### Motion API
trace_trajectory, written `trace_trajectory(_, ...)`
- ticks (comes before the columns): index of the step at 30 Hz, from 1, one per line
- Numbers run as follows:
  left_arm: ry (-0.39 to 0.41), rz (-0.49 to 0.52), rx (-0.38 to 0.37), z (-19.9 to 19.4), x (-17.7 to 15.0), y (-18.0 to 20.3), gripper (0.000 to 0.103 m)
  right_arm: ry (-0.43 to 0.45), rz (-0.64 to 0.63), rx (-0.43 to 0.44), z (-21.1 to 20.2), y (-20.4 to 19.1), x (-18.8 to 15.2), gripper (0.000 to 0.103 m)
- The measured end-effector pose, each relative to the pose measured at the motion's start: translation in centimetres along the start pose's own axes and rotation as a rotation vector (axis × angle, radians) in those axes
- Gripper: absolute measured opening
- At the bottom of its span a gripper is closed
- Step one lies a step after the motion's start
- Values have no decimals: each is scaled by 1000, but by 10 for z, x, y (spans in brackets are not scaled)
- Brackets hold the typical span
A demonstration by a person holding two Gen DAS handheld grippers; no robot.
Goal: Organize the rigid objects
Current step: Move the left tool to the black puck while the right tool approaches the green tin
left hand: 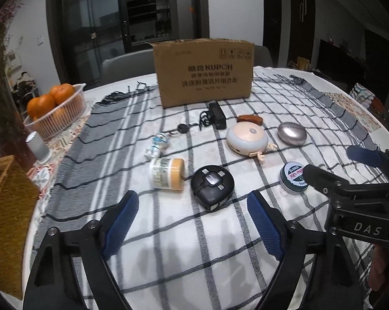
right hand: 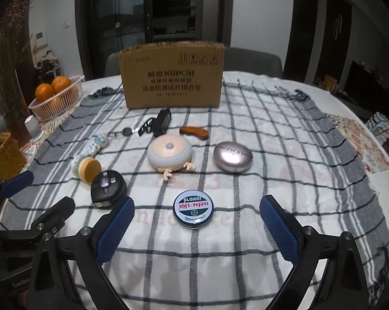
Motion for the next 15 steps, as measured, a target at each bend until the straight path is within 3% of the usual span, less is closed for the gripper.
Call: trace_trajectory(15,-118,12,-82,57,-3,17,67,-139,4,51,50,6,-16,76)
Point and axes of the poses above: each gripper's, at about its wrist camera, not at the fingertips, and z roughly the way its jaws point, y to its right, x to its top, the point moved 5 cm from there along z, roughly the way its jaws point, and after that the axes turned 2 degrees about x, right-handed, at the moved point
